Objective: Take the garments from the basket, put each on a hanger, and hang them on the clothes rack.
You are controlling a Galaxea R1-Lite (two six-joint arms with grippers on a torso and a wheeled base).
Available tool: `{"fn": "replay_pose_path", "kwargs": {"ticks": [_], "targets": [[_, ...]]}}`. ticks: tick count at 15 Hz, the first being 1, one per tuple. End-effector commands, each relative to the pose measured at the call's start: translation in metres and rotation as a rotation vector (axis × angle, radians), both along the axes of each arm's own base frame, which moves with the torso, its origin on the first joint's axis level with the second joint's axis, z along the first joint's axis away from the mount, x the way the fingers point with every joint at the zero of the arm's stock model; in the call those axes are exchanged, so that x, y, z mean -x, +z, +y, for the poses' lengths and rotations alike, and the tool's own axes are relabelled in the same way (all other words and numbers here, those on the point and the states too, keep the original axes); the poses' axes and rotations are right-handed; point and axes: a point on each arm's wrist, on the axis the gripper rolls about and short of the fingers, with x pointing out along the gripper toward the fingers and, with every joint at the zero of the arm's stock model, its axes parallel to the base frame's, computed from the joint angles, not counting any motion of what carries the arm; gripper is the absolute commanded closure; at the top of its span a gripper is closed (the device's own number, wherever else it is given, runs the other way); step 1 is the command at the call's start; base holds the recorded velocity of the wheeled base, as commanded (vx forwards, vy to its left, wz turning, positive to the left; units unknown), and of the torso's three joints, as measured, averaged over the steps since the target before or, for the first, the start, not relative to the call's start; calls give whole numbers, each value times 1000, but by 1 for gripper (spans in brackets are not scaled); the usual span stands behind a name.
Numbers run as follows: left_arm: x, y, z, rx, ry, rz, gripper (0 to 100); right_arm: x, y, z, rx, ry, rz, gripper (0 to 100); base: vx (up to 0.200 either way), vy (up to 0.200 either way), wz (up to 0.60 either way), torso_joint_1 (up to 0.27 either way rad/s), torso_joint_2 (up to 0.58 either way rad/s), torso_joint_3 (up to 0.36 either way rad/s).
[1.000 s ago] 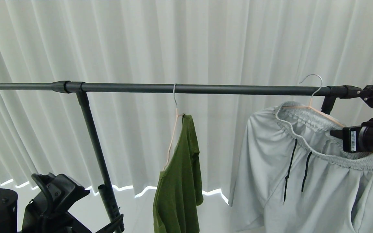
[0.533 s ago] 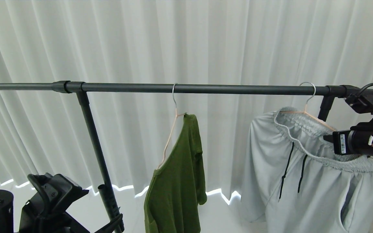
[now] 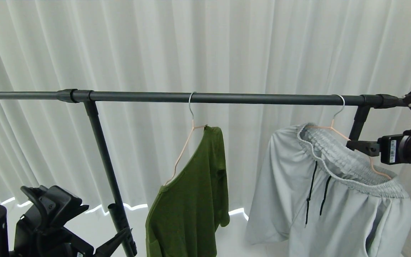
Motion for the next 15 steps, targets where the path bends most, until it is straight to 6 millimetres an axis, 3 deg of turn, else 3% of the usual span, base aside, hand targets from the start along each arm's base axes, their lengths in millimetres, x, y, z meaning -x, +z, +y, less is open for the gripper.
{"fn": "replay_pose_path", "kwargs": {"ticks": [1,3,6,13,15], "targets": [[-1,6,5,7,41,-31,0,46,15,-7,-23,-1,-120,0,0,0,0,0,0,0],[-1,10,9,2,89,-58,0,67,23,-11,-35,-1,-194,0,0,0,0,0,0,0],[0,12,10,-9,124,-75,0,85,23,-14,-34,-5,-246,0,-200,0,0,12,4,4],[20,13,21,-14,213,-148,0,119,-4,-28,27,-91,-244,0,-200,0,0,0,0,4],[35,11,28,-21,281,-190,0,137,-24,-32,46,-127,-231,0,-200,0,0,0,5,2]]}}
